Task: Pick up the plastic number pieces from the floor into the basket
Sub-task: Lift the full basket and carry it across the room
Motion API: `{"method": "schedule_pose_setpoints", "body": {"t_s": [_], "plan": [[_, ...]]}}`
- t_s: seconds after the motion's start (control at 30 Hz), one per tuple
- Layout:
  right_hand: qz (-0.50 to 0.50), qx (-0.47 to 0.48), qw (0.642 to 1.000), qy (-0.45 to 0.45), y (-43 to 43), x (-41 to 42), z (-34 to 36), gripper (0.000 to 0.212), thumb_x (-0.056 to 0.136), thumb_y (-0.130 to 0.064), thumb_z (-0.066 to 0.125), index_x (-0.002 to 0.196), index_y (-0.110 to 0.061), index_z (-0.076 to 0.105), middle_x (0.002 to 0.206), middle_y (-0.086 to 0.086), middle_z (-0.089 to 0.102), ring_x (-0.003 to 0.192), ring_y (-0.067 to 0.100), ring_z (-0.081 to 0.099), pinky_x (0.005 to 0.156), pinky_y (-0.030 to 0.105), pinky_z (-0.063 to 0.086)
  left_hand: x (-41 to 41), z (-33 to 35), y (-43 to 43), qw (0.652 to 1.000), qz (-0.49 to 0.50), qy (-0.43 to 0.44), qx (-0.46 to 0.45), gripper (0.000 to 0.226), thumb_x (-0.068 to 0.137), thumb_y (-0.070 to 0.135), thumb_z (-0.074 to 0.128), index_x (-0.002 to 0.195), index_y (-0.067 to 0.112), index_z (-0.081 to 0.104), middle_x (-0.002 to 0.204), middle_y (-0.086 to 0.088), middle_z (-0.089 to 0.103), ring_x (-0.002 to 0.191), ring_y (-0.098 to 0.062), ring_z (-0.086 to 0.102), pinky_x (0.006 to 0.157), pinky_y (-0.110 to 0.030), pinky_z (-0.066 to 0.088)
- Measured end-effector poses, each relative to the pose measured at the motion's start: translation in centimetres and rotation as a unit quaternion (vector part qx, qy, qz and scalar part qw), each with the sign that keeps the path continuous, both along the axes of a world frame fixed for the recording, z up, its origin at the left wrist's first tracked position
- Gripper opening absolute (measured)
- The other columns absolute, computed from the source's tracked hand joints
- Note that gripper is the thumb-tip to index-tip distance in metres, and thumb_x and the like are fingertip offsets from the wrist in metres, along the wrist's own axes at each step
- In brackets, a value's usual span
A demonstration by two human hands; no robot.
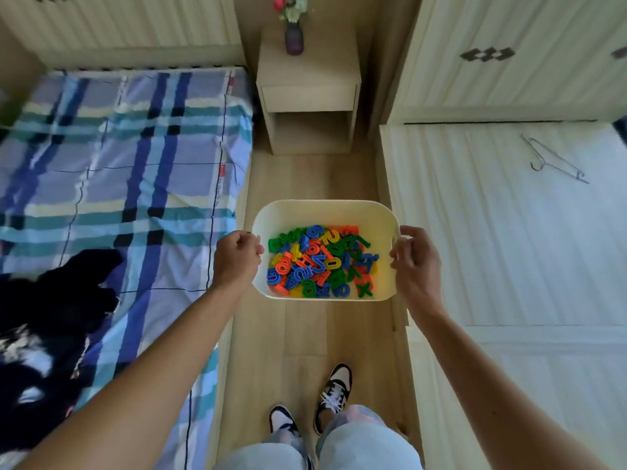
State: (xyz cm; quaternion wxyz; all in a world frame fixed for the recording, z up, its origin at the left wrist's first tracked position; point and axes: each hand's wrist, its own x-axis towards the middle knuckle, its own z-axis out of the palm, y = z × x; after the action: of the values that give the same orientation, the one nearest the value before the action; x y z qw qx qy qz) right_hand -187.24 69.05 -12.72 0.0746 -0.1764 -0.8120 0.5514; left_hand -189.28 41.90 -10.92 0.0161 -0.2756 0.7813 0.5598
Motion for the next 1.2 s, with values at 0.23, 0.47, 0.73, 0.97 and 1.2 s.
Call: {"method": "schedule_pose_setpoints", "body": {"t_s": [0.23,0.47,0.73,0.97,1.2], "plan": [[0.079,-0.015,0.996,0.029,-4.9,2.5,6.8,0.023,0.098,-0.022,0.044,0.094,-0.035,0.062,0.074,-0.001,0.066,0.057,0.002,0.059,0.055,0.027,0.050,7.3,8.6,-5.6,0.994,0.082,0.061,0.031,0.020,0.092,0.014,0.051,0.083,0.002,0.064,0.068,-0.003,0.062,0.055,-0.012,0.049,0.056,-0.023,0.042],[0.232,-0.041,0.970,0.056,-10.0,4.3,10.8,0.027,0.099,-0.011,0.045,0.097,-0.028,0.066,0.074,-0.007,0.067,0.059,-0.001,0.059,0.059,0.029,0.049,16.9,13.0,-9.5,0.969,0.215,0.119,0.014,0.020,0.093,0.014,0.055,0.077,0.004,0.063,0.064,-0.002,0.062,0.048,-0.009,0.048,0.057,-0.027,0.041],[0.466,-0.047,0.882,0.049,-17.0,8.1,13.3,0.026,0.097,-0.009,0.046,0.096,-0.026,0.066,0.066,-0.005,0.063,0.054,0.007,0.056,0.056,0.027,0.044,32.1,13.6,-7.5,0.873,0.465,0.142,-0.036,0.024,0.089,0.020,0.058,0.069,0.008,0.064,0.058,0.001,0.065,0.047,-0.010,0.049,0.056,-0.032,0.043],[0.611,-0.056,0.789,0.019,-23.8,15.6,13.3,0.018,0.098,-0.010,0.050,0.094,-0.020,0.065,0.069,0.005,0.066,0.051,0.006,0.055,0.056,0.029,0.040,44.5,14.4,-5.3,0.771,0.620,0.144,-0.029,0.022,0.091,0.013,0.058,0.075,0.001,0.067,0.058,0.004,0.064,0.045,-0.010,0.047,0.051,-0.023,0.039],[0.728,-0.064,0.683,-0.018,-29.7,27.2,13.3,0.017,0.099,-0.009,0.052,0.090,-0.020,0.062,0.069,0.007,0.067,0.055,0.016,0.056,0.062,0.033,0.044,57.2,14.7,-1.4,0.658,0.740,0.134,-0.038,0.021,0.091,0.012,0.056,0.078,0.002,0.069,0.068,-0.004,0.067,0.052,-0.012,0.050,0.057,-0.026,0.042]]}}
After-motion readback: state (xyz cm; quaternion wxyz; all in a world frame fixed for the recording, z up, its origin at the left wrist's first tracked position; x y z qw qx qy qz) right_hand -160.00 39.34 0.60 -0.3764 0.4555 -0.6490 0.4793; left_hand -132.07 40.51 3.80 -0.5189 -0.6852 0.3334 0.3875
